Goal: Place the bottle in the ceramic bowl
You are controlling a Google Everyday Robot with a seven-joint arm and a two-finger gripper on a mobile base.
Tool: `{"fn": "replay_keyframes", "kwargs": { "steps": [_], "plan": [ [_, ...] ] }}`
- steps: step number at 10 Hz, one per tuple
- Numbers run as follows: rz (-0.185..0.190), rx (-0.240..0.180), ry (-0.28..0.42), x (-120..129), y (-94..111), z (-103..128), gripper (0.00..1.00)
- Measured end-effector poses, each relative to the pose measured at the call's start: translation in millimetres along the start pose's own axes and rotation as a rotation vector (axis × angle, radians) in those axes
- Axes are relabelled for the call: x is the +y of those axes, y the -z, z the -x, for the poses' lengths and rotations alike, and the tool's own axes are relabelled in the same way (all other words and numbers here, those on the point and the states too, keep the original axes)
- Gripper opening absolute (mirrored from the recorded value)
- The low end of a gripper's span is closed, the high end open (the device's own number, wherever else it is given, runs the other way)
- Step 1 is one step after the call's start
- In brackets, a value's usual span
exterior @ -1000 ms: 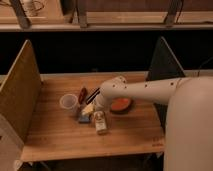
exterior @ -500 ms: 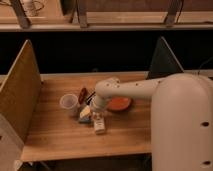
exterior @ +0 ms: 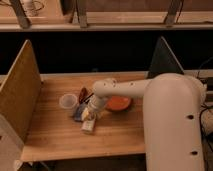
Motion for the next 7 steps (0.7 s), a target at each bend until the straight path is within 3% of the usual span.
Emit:
{"fn": "replay_keyframes", "kwargs": {
  "steps": [3, 4, 5, 7],
  "plan": [
    [-0.002, 0.009, 0.012, -0.3, -3.6, 2.8, 0.17],
    [-0.005, -0.004, 0.012, -1.8, 0.2, 5.2, 0.14],
    [-0.01, -0.029, 0.011, -4.2, 8.9, 8.3, 0.14],
    [-0.035, -0.124, 0.012, -5.1, 44.0, 15.8, 0.14]
  ]
}}
